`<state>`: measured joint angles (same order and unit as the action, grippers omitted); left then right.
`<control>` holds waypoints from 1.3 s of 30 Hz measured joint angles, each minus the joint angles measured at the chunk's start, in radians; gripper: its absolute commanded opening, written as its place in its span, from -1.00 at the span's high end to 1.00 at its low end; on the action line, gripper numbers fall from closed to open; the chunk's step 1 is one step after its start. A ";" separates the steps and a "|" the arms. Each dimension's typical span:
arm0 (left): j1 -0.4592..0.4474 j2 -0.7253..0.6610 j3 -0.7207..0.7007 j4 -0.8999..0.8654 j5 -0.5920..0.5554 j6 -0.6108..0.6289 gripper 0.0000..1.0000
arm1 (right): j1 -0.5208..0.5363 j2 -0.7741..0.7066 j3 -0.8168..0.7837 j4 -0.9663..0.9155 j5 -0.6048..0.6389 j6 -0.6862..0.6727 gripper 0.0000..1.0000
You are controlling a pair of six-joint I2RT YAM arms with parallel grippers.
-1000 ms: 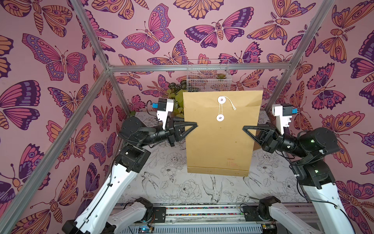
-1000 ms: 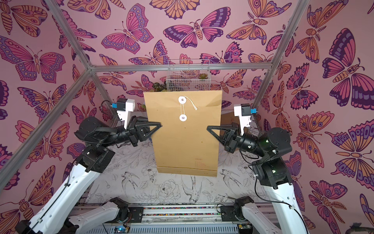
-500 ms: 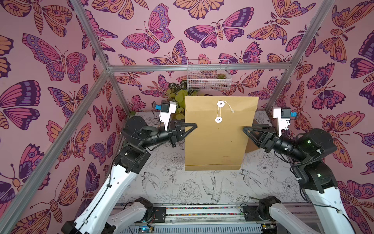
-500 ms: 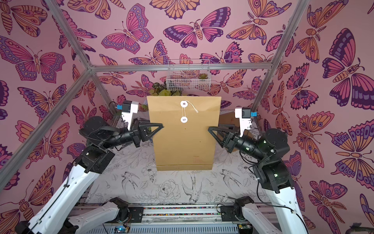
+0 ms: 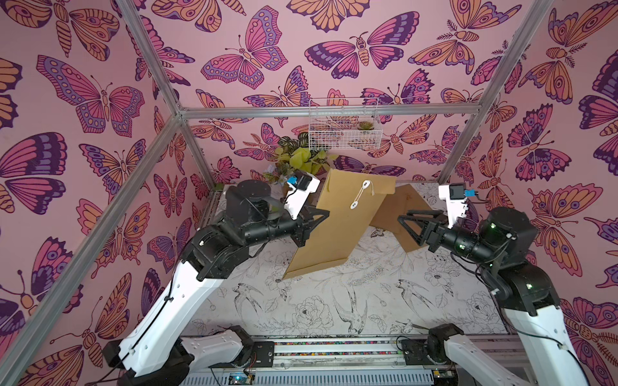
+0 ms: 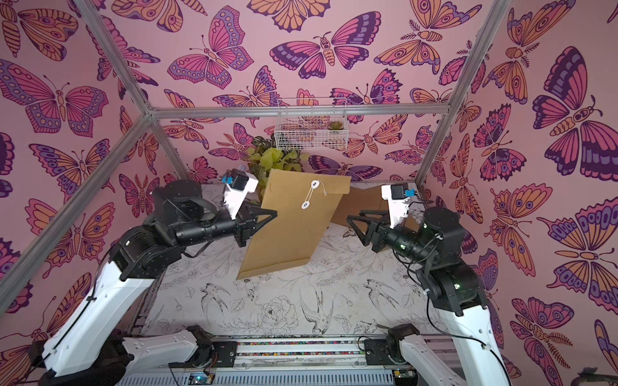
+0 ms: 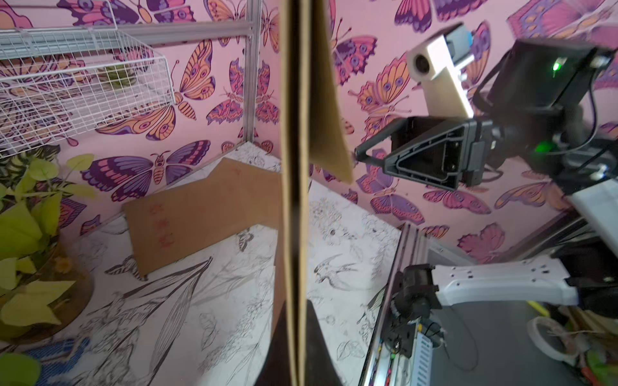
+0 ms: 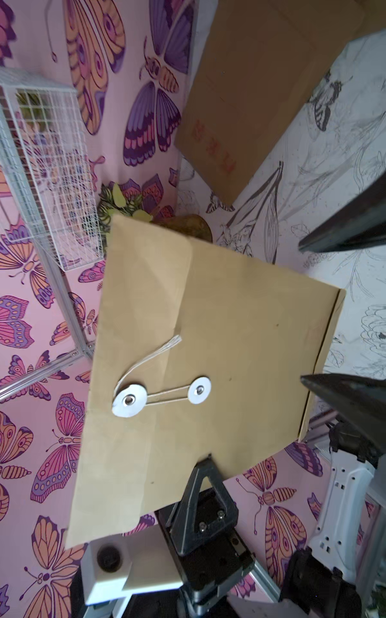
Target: Open the file bag
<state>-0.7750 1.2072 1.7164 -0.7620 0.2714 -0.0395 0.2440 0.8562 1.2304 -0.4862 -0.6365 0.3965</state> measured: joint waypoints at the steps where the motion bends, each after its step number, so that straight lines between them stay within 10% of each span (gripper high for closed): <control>1: -0.026 0.020 0.024 -0.031 -0.038 0.018 0.96 | 0.000 0.018 -0.019 0.023 -0.027 0.015 -0.22; 18: -0.205 0.139 0.217 -0.264 -0.298 0.149 0.95 | 0.000 0.129 -0.203 0.439 -0.277 0.289 -0.29; 39: -0.240 0.146 0.224 -0.286 -0.302 0.166 0.95 | 0.000 0.157 -0.203 0.515 -0.345 0.340 0.37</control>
<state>-1.0153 1.3529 1.9408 -1.0485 -0.0307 0.1268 0.2440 1.0134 1.0275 0.0284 -0.9813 0.7364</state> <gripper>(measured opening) 0.048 0.355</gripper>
